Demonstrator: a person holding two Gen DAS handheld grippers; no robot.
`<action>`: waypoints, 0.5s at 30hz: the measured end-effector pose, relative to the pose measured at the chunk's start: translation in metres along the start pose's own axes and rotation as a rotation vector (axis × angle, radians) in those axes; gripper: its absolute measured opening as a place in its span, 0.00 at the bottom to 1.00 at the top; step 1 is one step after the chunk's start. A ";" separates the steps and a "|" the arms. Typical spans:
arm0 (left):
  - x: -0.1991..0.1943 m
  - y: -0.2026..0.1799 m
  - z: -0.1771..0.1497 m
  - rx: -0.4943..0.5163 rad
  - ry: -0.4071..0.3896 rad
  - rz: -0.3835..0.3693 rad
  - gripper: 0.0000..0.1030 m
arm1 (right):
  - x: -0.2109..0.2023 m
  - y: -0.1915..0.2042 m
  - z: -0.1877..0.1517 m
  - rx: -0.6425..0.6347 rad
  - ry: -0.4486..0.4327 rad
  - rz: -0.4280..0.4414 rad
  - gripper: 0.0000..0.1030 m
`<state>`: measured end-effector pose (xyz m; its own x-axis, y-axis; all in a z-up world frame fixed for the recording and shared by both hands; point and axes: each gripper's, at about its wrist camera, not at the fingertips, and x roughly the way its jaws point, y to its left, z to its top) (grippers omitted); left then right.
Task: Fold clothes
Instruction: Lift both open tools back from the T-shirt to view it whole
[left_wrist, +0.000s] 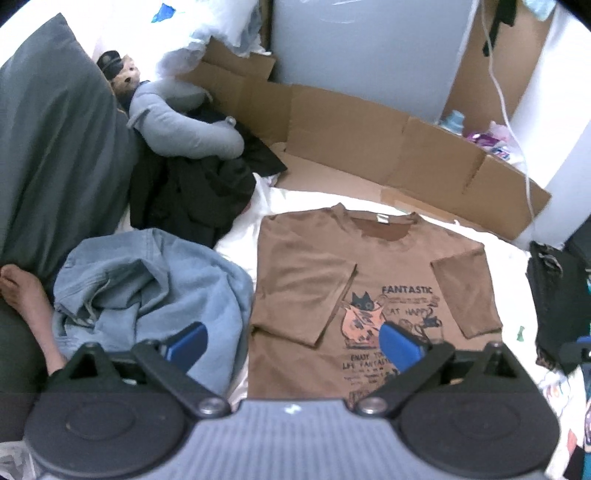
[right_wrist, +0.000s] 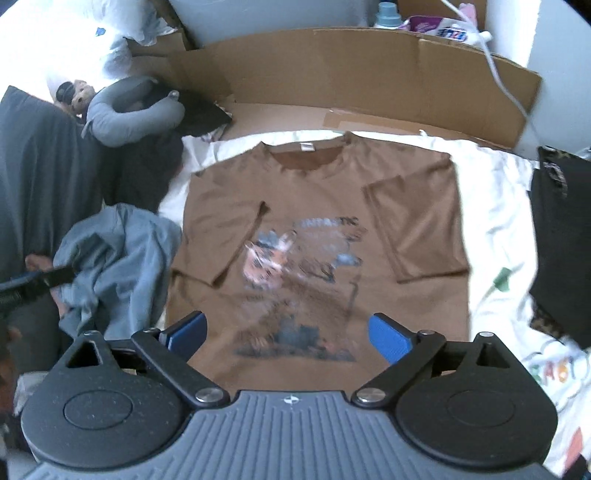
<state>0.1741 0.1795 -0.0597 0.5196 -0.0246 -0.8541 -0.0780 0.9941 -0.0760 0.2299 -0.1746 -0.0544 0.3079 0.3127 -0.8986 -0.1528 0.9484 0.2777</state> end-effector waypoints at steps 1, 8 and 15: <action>-0.006 0.001 -0.002 0.003 0.002 -0.009 0.98 | -0.007 -0.005 -0.004 0.007 -0.006 -0.004 0.95; -0.059 0.011 -0.012 0.045 -0.011 -0.044 0.98 | -0.051 -0.044 -0.026 0.054 -0.075 -0.059 0.95; -0.119 0.040 -0.024 0.092 -0.037 -0.033 0.99 | -0.093 -0.065 -0.049 0.138 -0.103 0.006 0.95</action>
<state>0.0890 0.2198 0.0264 0.5518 -0.0549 -0.8322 0.0168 0.9984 -0.0547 0.1654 -0.2678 -0.0051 0.4033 0.3149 -0.8592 -0.0265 0.9425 0.3330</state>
